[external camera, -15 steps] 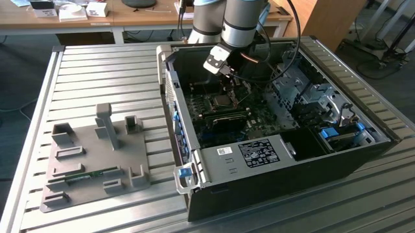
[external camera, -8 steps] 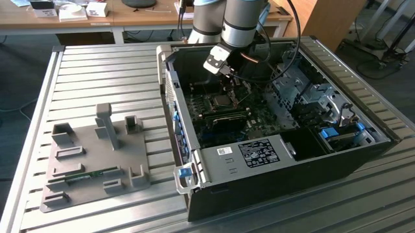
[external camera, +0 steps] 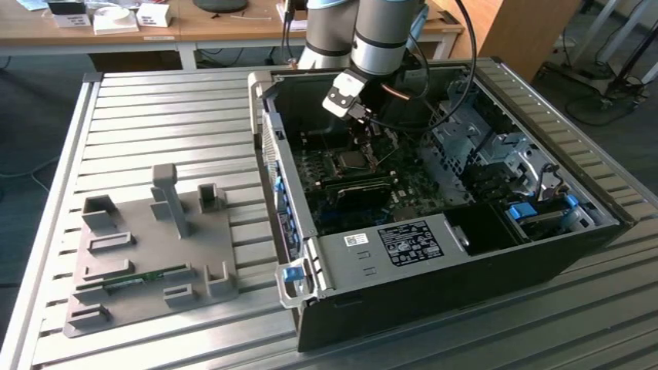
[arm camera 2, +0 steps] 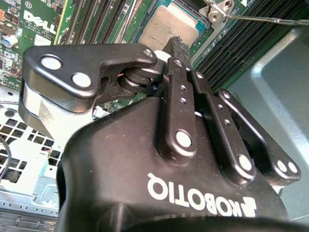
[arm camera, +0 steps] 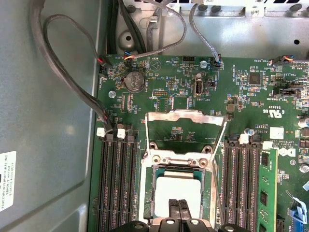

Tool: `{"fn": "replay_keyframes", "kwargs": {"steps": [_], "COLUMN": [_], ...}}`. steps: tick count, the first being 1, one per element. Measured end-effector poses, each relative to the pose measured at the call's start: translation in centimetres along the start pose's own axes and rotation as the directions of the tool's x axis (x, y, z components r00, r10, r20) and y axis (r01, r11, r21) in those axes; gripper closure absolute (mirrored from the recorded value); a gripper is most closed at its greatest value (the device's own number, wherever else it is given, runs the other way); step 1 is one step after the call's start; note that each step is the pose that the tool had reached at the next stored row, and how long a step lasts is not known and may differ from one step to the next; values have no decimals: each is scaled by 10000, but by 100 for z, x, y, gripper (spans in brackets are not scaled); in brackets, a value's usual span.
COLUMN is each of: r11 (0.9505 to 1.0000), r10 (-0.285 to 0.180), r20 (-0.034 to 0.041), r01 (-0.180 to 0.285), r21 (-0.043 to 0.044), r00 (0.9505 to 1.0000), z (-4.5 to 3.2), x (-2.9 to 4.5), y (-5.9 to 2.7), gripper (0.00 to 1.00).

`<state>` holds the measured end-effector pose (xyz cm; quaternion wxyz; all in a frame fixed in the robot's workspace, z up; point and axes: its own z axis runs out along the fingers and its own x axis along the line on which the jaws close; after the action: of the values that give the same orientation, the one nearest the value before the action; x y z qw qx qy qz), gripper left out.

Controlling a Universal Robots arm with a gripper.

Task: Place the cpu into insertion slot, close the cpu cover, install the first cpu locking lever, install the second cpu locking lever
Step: 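Close the cpu cover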

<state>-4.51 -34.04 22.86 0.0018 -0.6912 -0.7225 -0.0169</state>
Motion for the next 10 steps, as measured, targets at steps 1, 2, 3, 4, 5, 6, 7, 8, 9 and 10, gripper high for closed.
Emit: {"fn": "replay_keyframes", "kwargs": {"steps": [1,2,3,4,5,6,7,8,9,10], "r11": [10000,10000,10000,10000,10000,10000,10000,10000,10000,10000], "r10": [0,0,0,0,0,0,1,0,0,0], "r20": [3,5,4,1,1,2,0,0,0,1], "r01": [0,0,0,0,0,0,-1,0,0,0], "r21": [2,3,2,0,0,1,0,0,0,1], "r00": [10000,10000,10000,10000,10000,10000,10000,10000,10000,10000], "z": [-3,-8,-16,-27,-42,-58,-74,-95,-112,-129], "x": [0,0,0,1,1,1,2,2,3,3], "y": [0,0,0,0,1,1,1,2,2,3], "gripper": [89,89,89,89,89,89,89,89,89,89]}}
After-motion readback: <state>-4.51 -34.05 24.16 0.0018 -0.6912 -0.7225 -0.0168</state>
